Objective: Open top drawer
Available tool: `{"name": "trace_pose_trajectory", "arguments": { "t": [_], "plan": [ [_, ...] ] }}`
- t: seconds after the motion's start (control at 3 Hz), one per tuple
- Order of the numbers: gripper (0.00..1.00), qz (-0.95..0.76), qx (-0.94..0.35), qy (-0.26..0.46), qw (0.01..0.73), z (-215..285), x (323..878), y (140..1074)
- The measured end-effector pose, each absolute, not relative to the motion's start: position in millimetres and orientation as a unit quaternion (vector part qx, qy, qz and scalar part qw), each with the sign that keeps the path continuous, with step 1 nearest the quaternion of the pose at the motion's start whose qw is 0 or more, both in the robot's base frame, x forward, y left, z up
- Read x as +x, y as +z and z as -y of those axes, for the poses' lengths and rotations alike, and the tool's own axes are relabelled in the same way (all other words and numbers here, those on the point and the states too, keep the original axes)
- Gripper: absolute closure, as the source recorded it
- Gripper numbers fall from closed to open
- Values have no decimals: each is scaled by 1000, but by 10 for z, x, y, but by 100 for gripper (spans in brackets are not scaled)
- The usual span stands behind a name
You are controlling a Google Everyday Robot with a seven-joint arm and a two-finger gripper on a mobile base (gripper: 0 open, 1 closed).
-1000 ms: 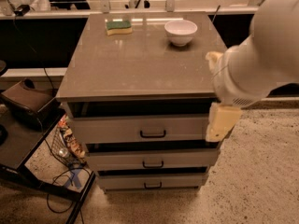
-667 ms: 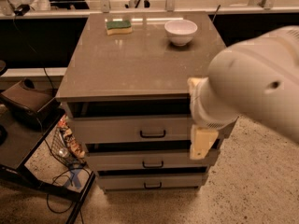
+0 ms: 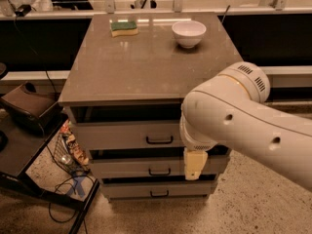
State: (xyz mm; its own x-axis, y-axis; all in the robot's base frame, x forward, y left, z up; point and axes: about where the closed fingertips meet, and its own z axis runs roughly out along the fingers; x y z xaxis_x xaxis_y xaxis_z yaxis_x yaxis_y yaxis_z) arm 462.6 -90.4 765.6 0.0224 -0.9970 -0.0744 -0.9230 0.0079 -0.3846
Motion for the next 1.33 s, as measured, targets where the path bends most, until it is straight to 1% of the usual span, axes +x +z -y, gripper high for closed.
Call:
{"name": "trace_pose_trajectory", "arguments": {
  "t": [0.33, 0.67, 1.33],
  "plan": [
    [0, -698, -696, -113, 122, 789, 4722, 7222],
    [0, -707, -696, -92, 82, 726, 4839, 6638],
    [0, -698, -709, -69, 71, 519, 5010, 6118]
  ]
}}
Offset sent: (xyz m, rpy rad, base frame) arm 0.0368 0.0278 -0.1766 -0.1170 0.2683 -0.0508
